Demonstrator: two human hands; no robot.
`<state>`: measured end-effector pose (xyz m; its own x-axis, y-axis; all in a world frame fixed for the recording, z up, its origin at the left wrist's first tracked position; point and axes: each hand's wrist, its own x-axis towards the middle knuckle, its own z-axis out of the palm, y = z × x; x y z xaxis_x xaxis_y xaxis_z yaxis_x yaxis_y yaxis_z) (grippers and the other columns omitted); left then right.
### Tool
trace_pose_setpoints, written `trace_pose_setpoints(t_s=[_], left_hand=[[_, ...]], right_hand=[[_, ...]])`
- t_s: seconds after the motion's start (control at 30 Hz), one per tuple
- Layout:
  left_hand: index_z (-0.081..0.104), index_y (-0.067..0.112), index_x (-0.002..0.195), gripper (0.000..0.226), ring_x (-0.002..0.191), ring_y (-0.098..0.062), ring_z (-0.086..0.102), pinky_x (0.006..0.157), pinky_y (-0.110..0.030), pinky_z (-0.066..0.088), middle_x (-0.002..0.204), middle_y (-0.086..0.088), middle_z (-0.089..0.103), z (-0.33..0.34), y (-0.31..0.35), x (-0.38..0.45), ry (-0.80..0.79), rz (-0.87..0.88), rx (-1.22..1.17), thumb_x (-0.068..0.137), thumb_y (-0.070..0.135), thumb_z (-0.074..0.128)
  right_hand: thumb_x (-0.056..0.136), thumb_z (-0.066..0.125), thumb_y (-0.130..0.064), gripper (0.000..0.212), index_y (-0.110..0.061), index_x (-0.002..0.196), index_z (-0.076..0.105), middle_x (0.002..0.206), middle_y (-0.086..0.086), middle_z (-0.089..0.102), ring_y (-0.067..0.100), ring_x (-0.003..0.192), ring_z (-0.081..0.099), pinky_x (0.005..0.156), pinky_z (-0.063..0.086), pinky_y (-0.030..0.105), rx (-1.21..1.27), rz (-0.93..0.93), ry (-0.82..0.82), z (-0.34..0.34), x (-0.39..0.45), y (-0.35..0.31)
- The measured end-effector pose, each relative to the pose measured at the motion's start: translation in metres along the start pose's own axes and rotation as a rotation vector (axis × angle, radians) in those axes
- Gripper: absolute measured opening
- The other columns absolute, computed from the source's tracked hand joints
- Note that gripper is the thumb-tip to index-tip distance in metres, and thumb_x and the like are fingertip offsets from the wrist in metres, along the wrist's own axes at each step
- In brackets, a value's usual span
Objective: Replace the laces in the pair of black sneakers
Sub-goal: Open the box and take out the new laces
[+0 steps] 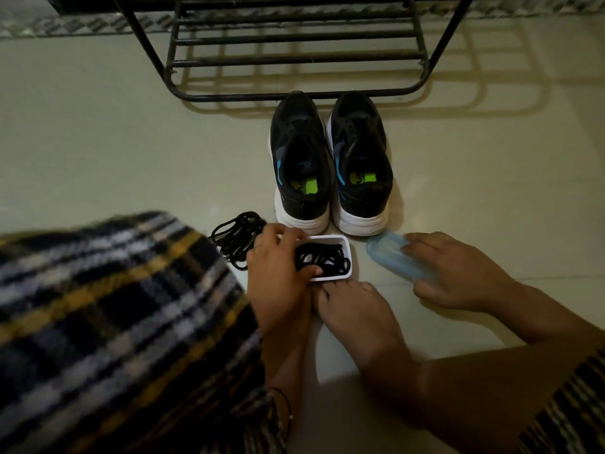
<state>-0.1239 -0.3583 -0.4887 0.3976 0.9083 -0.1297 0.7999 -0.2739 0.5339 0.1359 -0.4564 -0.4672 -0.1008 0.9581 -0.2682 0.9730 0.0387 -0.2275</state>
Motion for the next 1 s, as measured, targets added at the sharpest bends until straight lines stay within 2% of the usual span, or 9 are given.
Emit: trace_pose_setpoints(t_s=[0.1, 0.23, 0.33, 0.4, 0.47, 0.57, 0.67, 0.8, 1.0], left_hand=[[0.050, 0.016, 0.117, 0.065, 0.106, -0.018, 0.049, 0.089, -0.034, 0.043, 0.115, -0.001, 0.049, -0.005, 0.000, 0.000, 0.031, -0.166, -0.185, 0.063, 0.029, 0.084], [0.052, 0.020, 0.100, 0.043, 0.088, -0.011, 0.056, 0.077, -0.027, 0.045, 0.090, 0.010, 0.056, -0.007, -0.002, 0.000, -0.062, -0.262, -0.328, 0.069, 0.024, 0.082], [0.055, 0.021, 0.086, 0.030, 0.072, -0.010, 0.060, 0.066, -0.017, 0.048, 0.078, 0.011, 0.058, -0.007, -0.002, 0.003, -0.082, -0.290, -0.414, 0.072, 0.018, 0.080], [0.057, 0.017, 0.086, 0.026, 0.065, -0.002, 0.055, 0.058, -0.007, 0.044, 0.075, 0.011, 0.057, -0.007, 0.000, 0.004, -0.088, -0.294, -0.431, 0.073, 0.015, 0.079], [0.058, 0.015, 0.087, 0.026, 0.064, -0.002, 0.055, 0.056, -0.007, 0.044, 0.075, 0.009, 0.058, -0.007, 0.000, 0.006, -0.095, -0.293, -0.445, 0.073, 0.014, 0.079], [0.060, 0.015, 0.091, 0.021, 0.072, -0.014, 0.063, 0.066, -0.023, 0.054, 0.082, 0.002, 0.063, -0.006, -0.001, 0.008, -0.124, -0.316, -0.488, 0.077, 0.015, 0.076], [0.060, 0.016, 0.098, 0.014, 0.070, -0.014, 0.063, 0.066, -0.028, 0.053, 0.086, 0.003, 0.063, -0.008, -0.001, 0.007, -0.143, -0.325, -0.534, 0.086, 0.019, 0.065], [0.061, 0.019, 0.101, 0.012, 0.075, -0.015, 0.066, 0.070, -0.030, 0.055, 0.088, 0.006, 0.064, -0.009, -0.001, 0.005, -0.149, -0.304, -0.567, 0.089, 0.022, 0.061], [0.066, 0.018, 0.096, 0.013, 0.069, -0.019, 0.067, 0.060, -0.024, 0.056, 0.080, 0.000, 0.065, -0.007, -0.001, 0.004, -0.172, -0.282, -0.587, 0.087, 0.009, 0.062]], right_hand=[[0.082, 0.047, -0.037, 0.044, -0.001, 0.098, 0.067, 0.094, 0.013, 0.069, 0.025, 0.079, 0.065, 0.072, 0.051, 0.025, 0.266, 0.056, 0.345, 0.002, -0.006, 0.007], [0.087, 0.063, -0.011, 0.004, -0.009, 0.083, 0.064, 0.071, 0.002, 0.066, 0.010, 0.067, 0.061, 0.060, 0.049, 0.013, 0.934, 0.349, 0.631, -0.007, 0.010, -0.008], [0.078, 0.073, -0.021, 0.017, -0.009, 0.080, 0.061, 0.066, -0.001, 0.070, 0.008, 0.058, 0.063, 0.054, 0.053, 0.021, 1.348, 0.374, 0.481, -0.012, 0.017, -0.010], [0.046, 0.088, -0.046, 0.058, -0.008, 0.080, 0.060, 0.069, 0.005, 0.071, 0.010, 0.053, 0.061, 0.050, 0.053, 0.022, 1.571, 0.397, 0.308, -0.009, 0.019, -0.012], [0.027, 0.093, -0.048, 0.073, -0.008, 0.078, 0.060, 0.070, 0.008, 0.071, 0.010, 0.052, 0.062, 0.049, 0.052, 0.022, 1.685, 0.443, 0.143, -0.001, 0.019, -0.016], [0.034, 0.094, -0.040, 0.065, -0.007, 0.079, 0.059, 0.071, 0.011, 0.069, 0.013, 0.054, 0.062, 0.052, 0.053, 0.023, 1.691, 0.434, -0.051, 0.006, 0.018, -0.024], [0.060, 0.085, -0.017, 0.035, -0.006, 0.082, 0.059, 0.072, 0.013, 0.068, 0.018, 0.059, 0.062, 0.056, 0.054, 0.025, 1.598, 0.391, -0.133, 0.003, 0.015, -0.031], [0.075, 0.070, 0.003, 0.014, -0.007, 0.082, 0.064, 0.076, 0.007, 0.067, 0.015, 0.069, 0.065, 0.065, 0.053, 0.024, 1.342, 0.338, -0.104, -0.001, 0.019, -0.045], [0.078, 0.071, -0.003, 0.014, -0.013, 0.077, 0.062, 0.080, -0.003, 0.068, 0.010, 0.075, 0.066, 0.067, 0.053, 0.023, 1.183, 0.393, 0.043, 0.007, 0.034, -0.069]])
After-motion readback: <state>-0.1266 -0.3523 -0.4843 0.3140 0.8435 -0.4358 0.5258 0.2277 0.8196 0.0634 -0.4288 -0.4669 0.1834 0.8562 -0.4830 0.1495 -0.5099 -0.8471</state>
